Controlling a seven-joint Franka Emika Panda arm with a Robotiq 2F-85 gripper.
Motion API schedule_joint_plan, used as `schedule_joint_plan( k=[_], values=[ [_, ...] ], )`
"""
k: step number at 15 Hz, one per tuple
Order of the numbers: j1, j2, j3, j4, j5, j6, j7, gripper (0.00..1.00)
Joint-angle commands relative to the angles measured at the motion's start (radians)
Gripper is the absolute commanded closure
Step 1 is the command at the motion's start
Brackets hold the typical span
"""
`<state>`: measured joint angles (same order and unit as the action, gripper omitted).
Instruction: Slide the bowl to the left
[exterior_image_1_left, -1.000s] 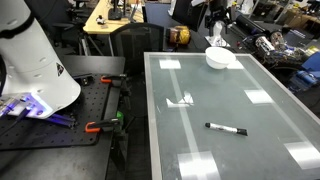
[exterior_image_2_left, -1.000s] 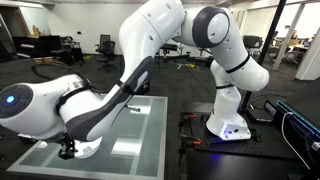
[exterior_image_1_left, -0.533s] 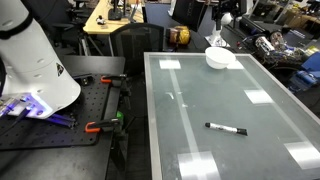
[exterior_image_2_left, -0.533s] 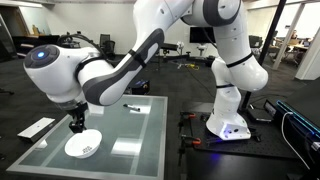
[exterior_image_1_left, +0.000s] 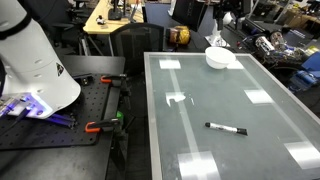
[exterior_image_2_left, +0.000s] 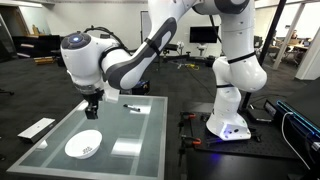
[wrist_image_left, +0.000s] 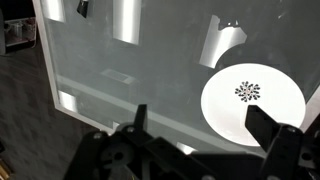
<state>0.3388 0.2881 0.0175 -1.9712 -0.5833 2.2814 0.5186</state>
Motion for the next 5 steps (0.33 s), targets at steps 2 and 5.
schedule_joint_plan(
  k=[2, 5],
  values=[
    [-0.03, -0.021, 0.019, -0.027, -0.005, 0.012, 0.002, 0.0],
    [-0.034, -0.032, 0.02, -0.039, -0.005, 0.016, 0.002, 0.0]
  ],
)
